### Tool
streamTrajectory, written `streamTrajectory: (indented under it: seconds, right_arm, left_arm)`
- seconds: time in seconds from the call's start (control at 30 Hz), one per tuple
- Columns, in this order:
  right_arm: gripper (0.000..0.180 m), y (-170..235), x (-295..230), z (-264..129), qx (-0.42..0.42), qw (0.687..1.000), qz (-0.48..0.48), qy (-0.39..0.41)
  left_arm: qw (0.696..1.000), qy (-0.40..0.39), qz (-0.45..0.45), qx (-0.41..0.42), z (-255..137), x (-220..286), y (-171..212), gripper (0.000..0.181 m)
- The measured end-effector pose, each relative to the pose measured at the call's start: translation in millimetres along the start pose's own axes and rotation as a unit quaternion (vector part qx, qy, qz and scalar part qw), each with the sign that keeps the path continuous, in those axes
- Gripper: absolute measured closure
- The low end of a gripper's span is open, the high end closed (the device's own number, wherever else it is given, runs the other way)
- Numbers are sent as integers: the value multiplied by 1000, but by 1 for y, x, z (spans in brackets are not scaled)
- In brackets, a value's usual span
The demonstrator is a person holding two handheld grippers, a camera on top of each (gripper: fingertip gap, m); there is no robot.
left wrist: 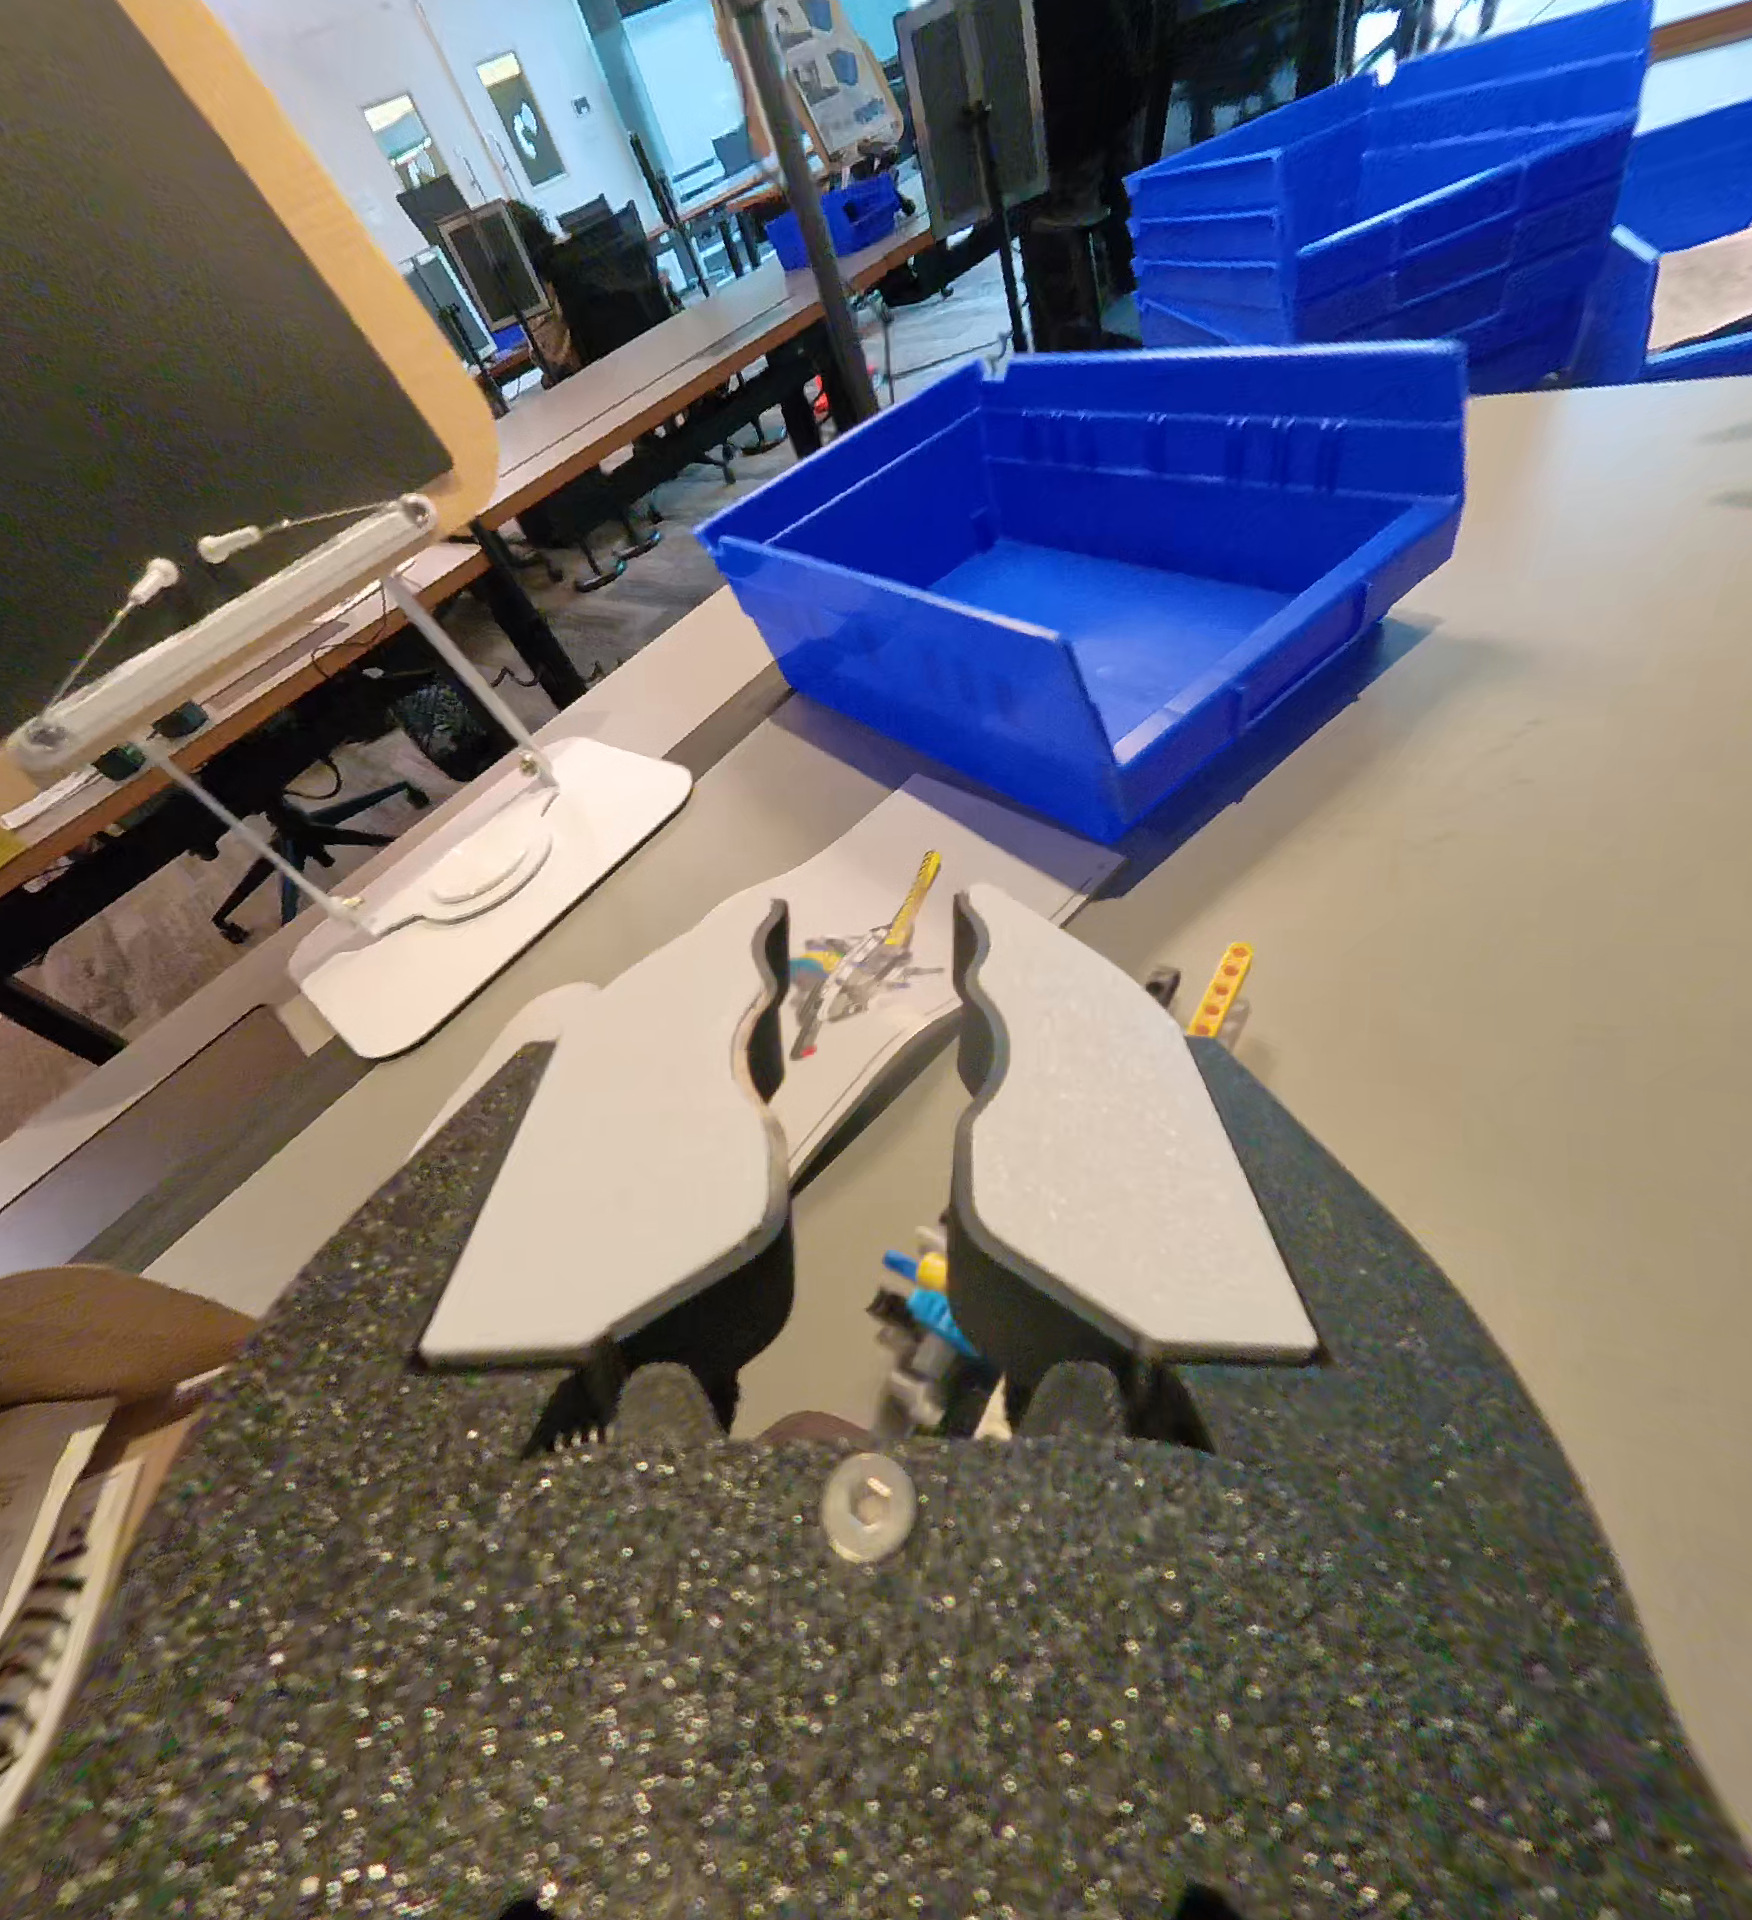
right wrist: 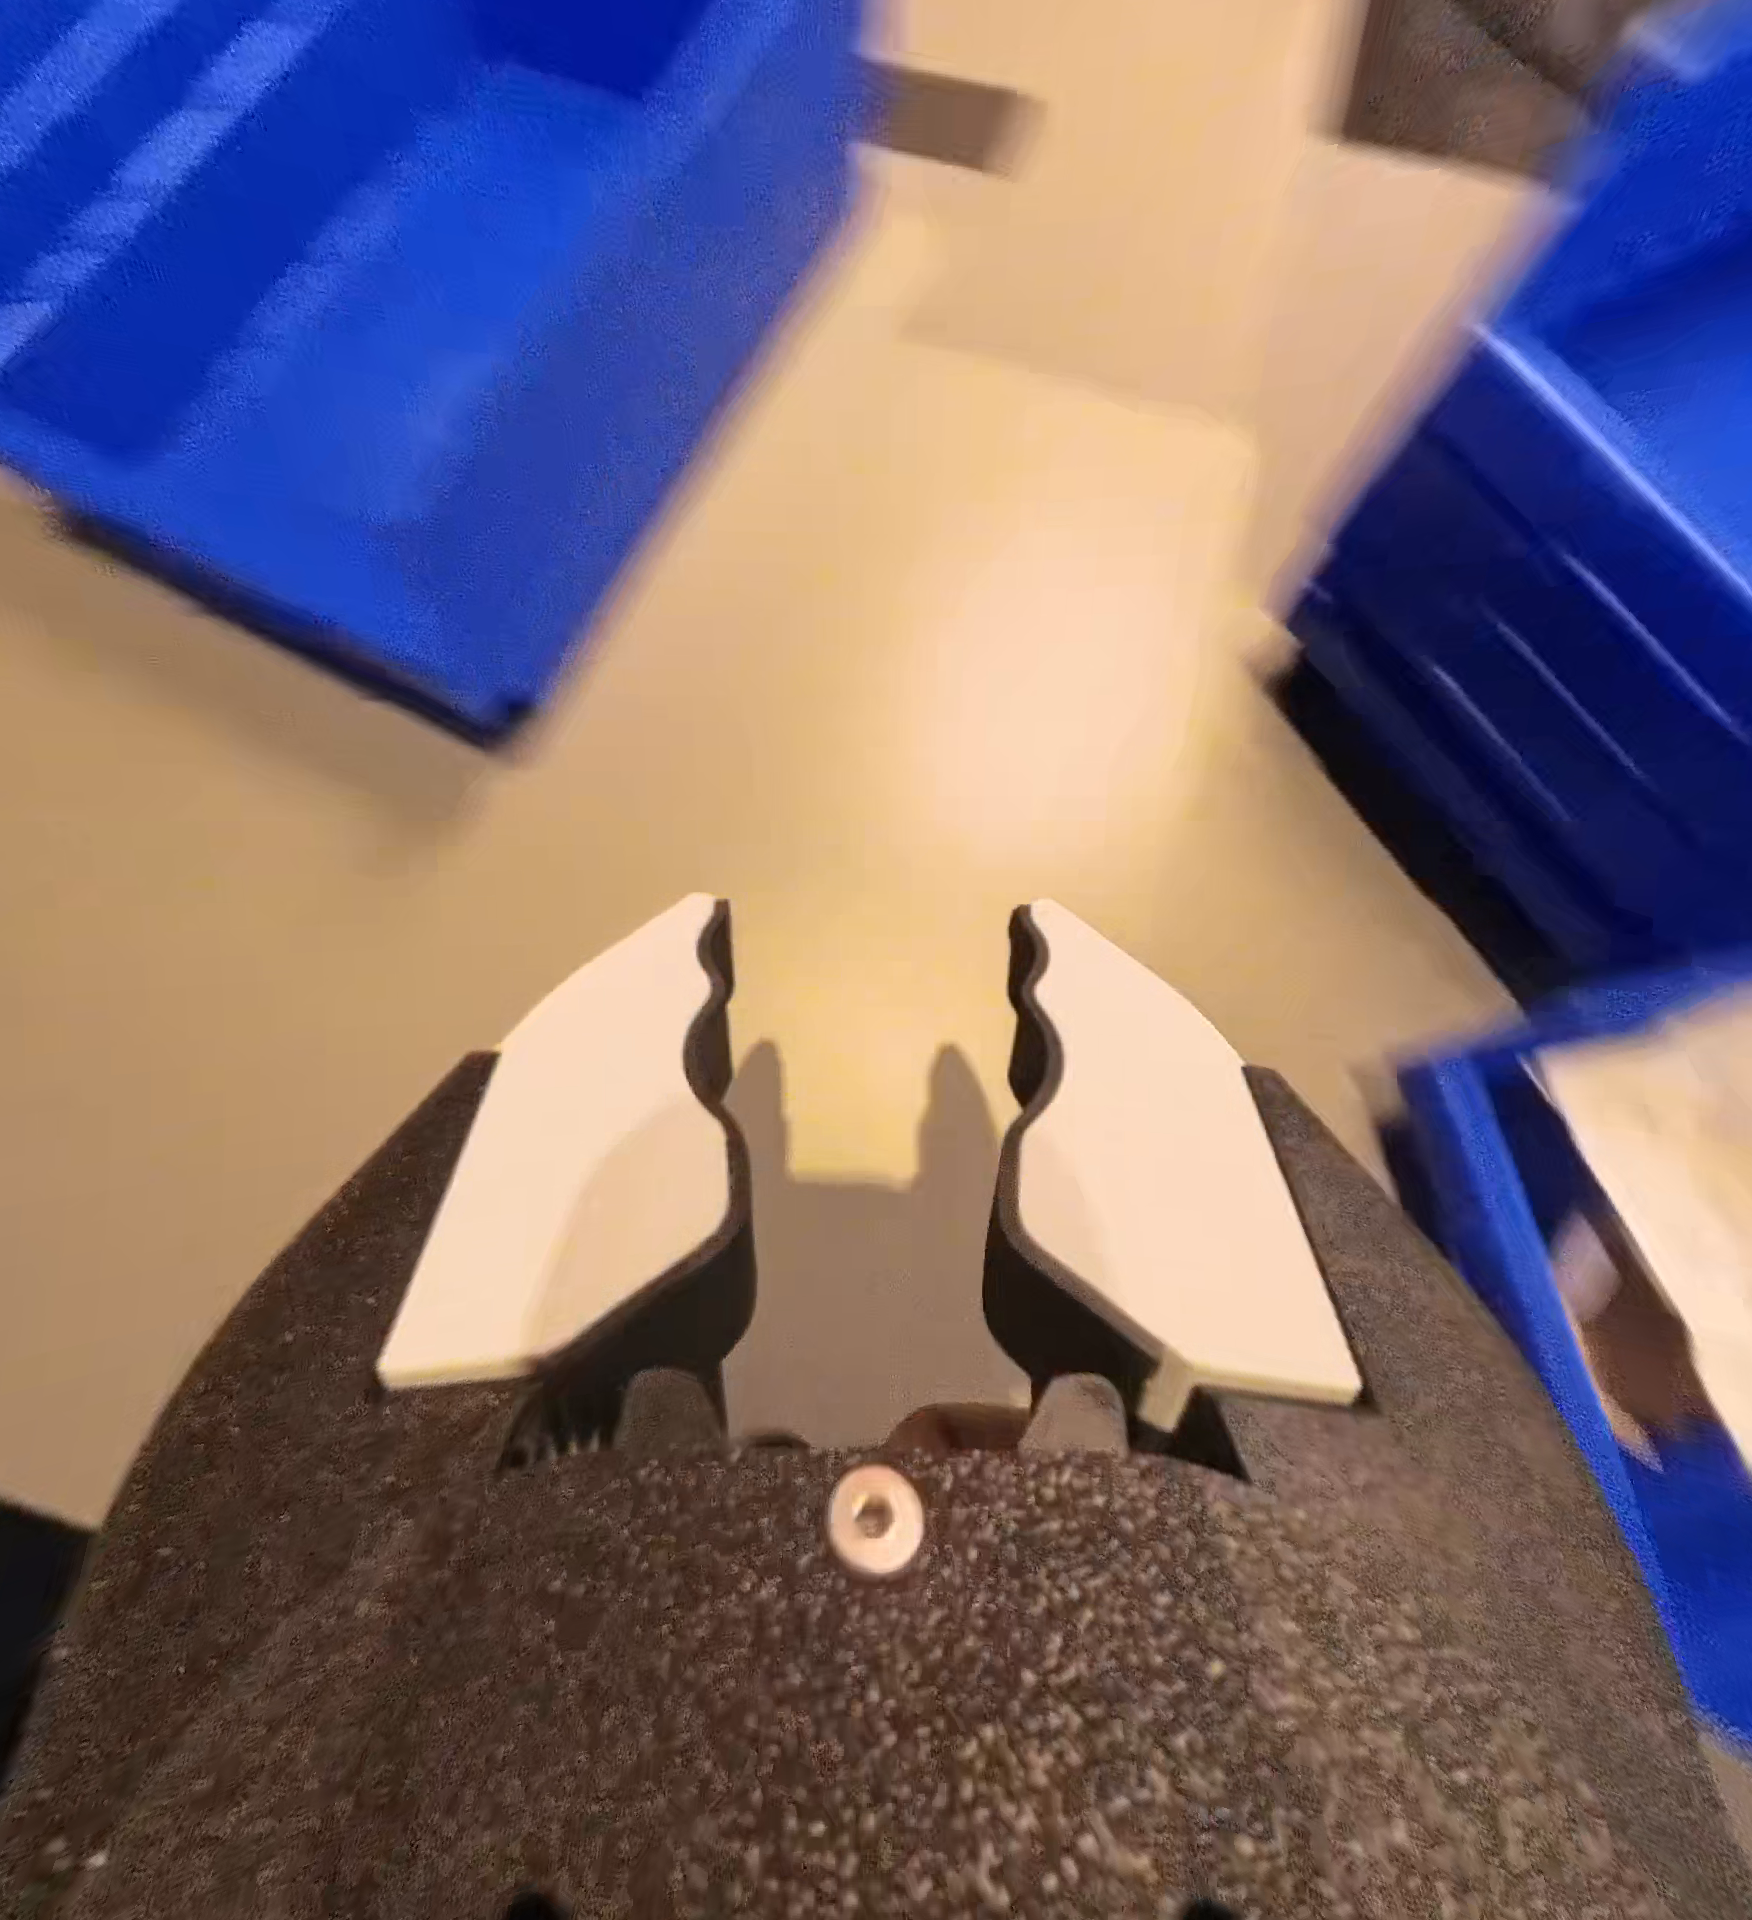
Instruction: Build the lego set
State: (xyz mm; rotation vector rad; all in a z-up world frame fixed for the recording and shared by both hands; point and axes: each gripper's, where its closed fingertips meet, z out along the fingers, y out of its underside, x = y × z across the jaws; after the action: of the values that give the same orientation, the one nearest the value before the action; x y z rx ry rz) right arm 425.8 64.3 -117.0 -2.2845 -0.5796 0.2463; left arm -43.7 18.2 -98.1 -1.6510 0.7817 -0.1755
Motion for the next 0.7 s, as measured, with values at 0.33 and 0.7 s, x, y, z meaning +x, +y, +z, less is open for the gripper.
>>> streamTrajectory:
  seconds: [0.33,0.7]
  right_arm:
    - [134,-67,-216,114,-6,950,-303,-79]
    - [136,-67,-248,147,31,935,-351,-44]
  left_arm:
    - [992,-100,-69,-44,-44,-81,50,145]
    - [923,-333,33,-192,-107,-205,134,151]
